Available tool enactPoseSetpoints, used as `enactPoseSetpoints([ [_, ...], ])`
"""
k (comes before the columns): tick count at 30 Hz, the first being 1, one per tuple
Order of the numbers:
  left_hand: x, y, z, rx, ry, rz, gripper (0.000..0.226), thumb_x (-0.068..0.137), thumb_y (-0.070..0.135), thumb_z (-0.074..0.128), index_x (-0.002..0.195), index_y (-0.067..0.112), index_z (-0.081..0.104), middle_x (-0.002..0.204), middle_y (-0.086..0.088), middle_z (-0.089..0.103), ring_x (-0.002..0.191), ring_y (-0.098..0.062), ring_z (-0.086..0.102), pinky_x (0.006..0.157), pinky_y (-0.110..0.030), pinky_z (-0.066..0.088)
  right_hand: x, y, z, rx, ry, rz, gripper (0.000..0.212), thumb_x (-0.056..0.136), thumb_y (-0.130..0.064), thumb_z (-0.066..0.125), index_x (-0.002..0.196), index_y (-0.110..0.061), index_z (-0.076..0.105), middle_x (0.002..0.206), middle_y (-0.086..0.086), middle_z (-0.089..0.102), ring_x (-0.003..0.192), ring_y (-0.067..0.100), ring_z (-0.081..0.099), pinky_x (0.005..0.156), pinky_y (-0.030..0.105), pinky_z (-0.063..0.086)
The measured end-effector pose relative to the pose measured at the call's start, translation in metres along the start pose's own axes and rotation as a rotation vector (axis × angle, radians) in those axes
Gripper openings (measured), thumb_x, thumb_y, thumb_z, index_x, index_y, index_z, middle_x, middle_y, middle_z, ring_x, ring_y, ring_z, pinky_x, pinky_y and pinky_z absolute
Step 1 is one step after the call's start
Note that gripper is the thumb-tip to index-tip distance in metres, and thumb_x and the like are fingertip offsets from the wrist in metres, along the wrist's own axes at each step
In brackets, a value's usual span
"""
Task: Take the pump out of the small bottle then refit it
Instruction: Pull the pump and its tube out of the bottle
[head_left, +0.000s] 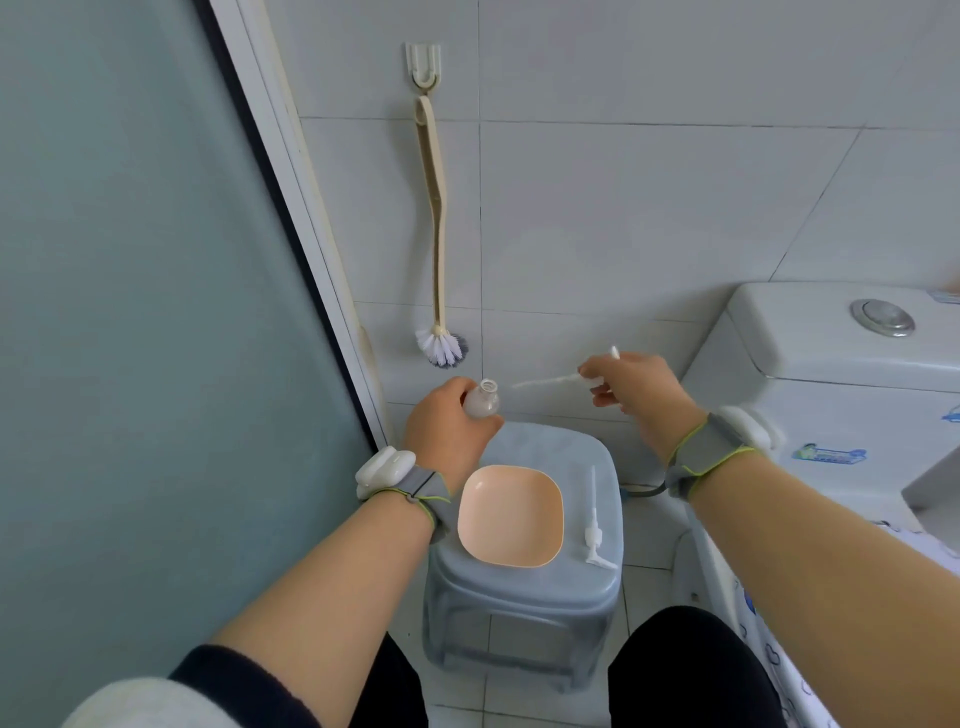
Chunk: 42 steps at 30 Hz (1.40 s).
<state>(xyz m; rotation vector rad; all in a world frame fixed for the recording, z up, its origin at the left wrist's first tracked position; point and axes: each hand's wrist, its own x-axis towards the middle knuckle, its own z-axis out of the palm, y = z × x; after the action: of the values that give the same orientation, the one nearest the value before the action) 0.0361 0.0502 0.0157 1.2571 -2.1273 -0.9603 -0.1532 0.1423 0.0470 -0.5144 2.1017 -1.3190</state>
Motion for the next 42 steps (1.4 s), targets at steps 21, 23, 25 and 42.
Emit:
enactPoseSetpoints([
  [21,0.019,-0.049,0.030,0.028,-0.040,-0.023,0.037,0.072,0.029,0.075,0.108,0.021,0.067,0.105,-0.002,0.067,0.090,-0.019,0.063,0.079,-0.031,0.050,0.001,0.152,0.109,-0.989,-0.285,-0.122,0.006,0.083,-0.025,0.048,0.088,-0.024,0.048,0.081,-0.003,0.058,0.076,0.025,0.052,0.079,0.036,0.026],
  [23,0.022,-0.051,0.032,0.023,-0.035,-0.024,0.035,0.072,0.030,0.075,0.106,0.022,0.068,0.103,-0.001,0.068,0.090,-0.019,0.063,0.078,-0.030,0.050,-0.001,0.153,0.109,-1.053,-0.313,-0.144,0.009,0.083,-0.020,0.047,0.090,-0.024,0.046,0.089,0.001,0.063,0.079,0.026,0.052,0.084,0.037,0.028],
  [25,0.026,-0.052,0.035,0.028,-0.034,-0.023,0.035,0.072,0.031,0.075,0.105,0.022,0.067,0.103,-0.001,0.068,0.089,-0.018,0.063,0.077,-0.030,0.050,-0.001,0.153,0.108,-1.095,-0.325,-0.158,0.010,0.084,-0.019,0.048,0.093,-0.023,0.045,0.093,0.003,0.064,0.087,0.028,0.056,0.091,0.038,0.029],
  [42,0.058,-0.038,0.074,-0.085,-0.071,-0.048,0.025,0.070,0.021,0.075,0.095,0.021,0.070,0.089,-0.002,0.072,0.080,-0.020,0.063,0.073,-0.028,0.049,0.013,0.166,0.093,-0.912,-0.066,-0.229,0.014,0.087,-0.023,0.042,0.087,-0.018,0.055,0.083,-0.001,0.064,0.077,0.024,0.055,0.080,0.035,0.032],
])
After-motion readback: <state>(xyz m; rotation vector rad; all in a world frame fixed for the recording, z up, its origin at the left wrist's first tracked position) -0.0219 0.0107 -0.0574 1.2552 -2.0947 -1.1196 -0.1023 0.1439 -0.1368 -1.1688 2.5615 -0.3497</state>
